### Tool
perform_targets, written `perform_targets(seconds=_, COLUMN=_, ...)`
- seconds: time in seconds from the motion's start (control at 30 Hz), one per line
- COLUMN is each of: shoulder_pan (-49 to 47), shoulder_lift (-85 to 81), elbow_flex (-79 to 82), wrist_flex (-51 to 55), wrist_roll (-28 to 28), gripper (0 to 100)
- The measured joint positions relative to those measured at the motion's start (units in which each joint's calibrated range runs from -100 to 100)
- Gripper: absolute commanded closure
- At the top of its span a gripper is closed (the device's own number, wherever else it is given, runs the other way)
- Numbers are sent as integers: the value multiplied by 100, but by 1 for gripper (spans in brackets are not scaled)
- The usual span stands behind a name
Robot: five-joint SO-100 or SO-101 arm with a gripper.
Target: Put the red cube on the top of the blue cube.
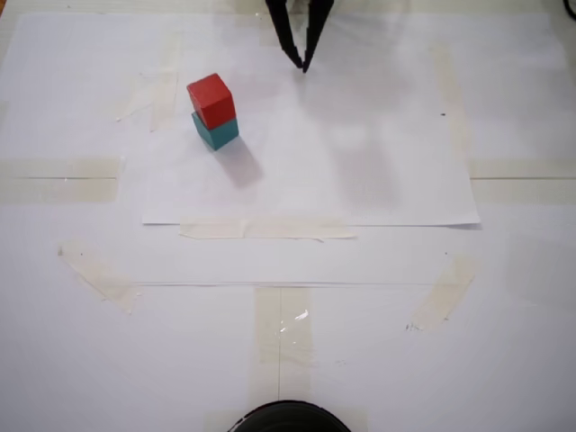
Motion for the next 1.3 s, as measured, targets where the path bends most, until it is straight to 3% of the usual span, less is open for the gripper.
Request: perform_targets(seconds=1.3, shoulder_pan=58, shoulder_lift=0, elbow_flex=0, wrist_flex=285, wrist_roll=49, gripper=100)
